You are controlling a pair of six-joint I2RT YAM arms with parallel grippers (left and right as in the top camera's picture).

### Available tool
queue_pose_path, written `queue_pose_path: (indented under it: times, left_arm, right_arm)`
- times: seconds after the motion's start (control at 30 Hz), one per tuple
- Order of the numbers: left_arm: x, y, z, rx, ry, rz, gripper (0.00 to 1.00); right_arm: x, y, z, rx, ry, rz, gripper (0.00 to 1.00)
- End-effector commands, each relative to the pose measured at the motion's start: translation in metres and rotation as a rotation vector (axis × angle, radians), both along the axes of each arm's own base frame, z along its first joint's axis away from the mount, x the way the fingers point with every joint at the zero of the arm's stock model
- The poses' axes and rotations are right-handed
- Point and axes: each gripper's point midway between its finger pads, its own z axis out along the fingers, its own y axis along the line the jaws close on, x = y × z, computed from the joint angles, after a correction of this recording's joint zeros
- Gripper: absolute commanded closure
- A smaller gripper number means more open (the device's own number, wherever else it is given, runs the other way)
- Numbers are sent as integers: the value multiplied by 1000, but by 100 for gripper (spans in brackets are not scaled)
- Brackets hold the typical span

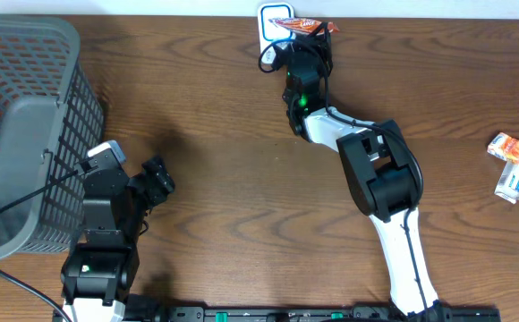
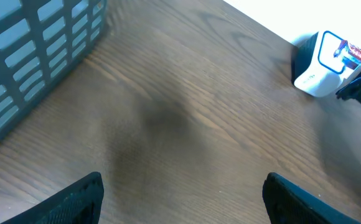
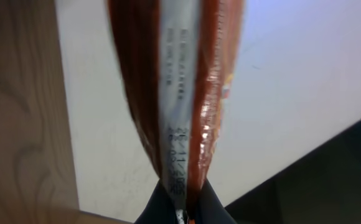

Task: Scan the item barcode
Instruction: 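Hold the bar's barcode against the scanner face with the right gripper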

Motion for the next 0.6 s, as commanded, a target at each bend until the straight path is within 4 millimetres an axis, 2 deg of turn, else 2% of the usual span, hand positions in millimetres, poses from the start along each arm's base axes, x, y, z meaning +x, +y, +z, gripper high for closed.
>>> queue_pose_path:
  times: [0.0, 0.17, 0.37, 0.47, 0.57]
  left_arm:
    - [2, 3, 12, 19, -28, 5, 18]
    - [2, 3, 12, 19, -28, 5, 18]
    - [2, 3, 12, 15, -28, 7, 18]
    - [2, 3, 12, 15, -28, 7, 18]
    - [2, 3, 12, 15, -28, 7, 18]
  right_arm:
    - [0, 9, -28, -47, 49, 11, 99]
    - [-5, 26, -40, -81, 85, 34, 99]
    - [-13, 21, -70, -146, 225, -1, 99]
    - [-13, 20, -70, -142, 222, -3, 99]
    - [-10, 19, -57, -110, 160, -7, 99]
